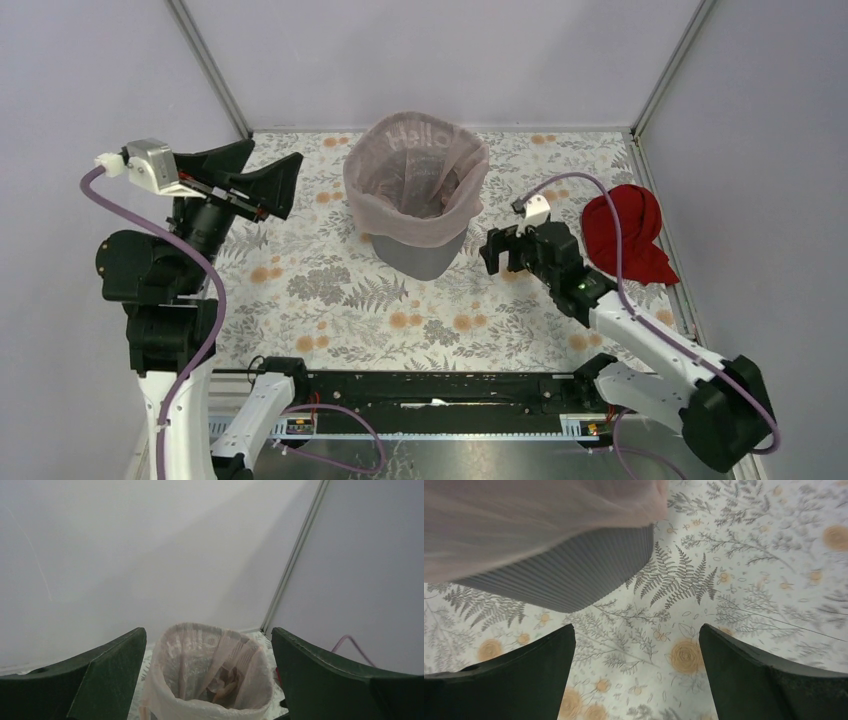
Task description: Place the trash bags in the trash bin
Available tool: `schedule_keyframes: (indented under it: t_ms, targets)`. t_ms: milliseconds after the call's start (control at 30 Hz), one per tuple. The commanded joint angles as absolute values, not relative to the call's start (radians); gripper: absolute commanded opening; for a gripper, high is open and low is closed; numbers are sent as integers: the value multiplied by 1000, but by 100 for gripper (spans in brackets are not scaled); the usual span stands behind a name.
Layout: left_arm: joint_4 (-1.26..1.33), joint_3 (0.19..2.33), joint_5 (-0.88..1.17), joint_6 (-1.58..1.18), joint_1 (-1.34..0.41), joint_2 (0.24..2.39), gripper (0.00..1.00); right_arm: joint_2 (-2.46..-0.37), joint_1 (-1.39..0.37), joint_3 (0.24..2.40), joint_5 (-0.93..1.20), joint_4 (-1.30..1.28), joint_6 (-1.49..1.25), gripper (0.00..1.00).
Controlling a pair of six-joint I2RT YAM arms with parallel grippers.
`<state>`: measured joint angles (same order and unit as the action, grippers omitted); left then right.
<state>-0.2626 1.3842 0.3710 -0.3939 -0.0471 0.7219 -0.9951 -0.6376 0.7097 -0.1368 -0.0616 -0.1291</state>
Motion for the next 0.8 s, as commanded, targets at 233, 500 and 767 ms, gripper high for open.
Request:
schedule_keyframes:
  t_ms: [233,500,767]
  targets:
    - [-235,1375,400,-408,-99,718,99,-1454,-442,568,481,927,-58,98]
    - [-321,1394,338,-341,-112,691,99,-1732,-520,744,525,1055,-107,100]
    - [-333,1384,321,-328,-112,678,99,-2052,-642,1158,498,982,-82,100]
